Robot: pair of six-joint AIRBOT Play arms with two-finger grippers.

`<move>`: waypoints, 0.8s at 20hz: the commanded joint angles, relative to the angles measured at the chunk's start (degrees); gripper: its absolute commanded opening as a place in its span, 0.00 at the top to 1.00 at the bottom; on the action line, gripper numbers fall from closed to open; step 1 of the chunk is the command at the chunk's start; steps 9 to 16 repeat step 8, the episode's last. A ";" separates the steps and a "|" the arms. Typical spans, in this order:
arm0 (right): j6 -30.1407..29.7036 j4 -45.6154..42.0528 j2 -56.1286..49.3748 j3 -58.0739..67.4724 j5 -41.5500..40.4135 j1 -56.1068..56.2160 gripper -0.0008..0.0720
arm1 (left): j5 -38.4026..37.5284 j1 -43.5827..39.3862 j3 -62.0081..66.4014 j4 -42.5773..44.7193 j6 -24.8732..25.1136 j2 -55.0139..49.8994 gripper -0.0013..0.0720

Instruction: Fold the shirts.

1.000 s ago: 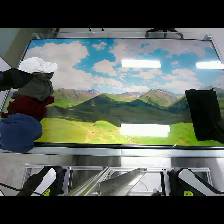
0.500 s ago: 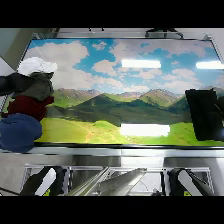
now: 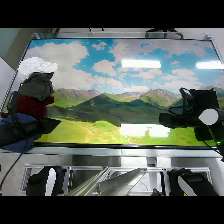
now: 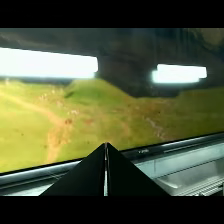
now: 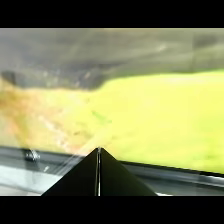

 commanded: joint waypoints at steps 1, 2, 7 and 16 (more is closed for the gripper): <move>0.44 1.29 -1.01 -1.70 -0.61 3.21 0.96 | 0.33 0.04 -5.01 0.07 -0.09 4.55 0.97; 0.44 1.90 -1.07 -1.70 -0.68 3.23 0.96 | 0.15 0.04 -5.16 0.09 -0.11 5.18 0.97; 0.44 1.97 -1.07 -1.70 -0.66 3.21 0.96 | 0.15 0.04 -5.14 0.02 -1.01 8.98 0.97; 0.44 1.97 -1.07 -1.70 -0.66 3.21 0.96 | 0.15 0.04 -5.14 0.02 -1.77 9.51 0.97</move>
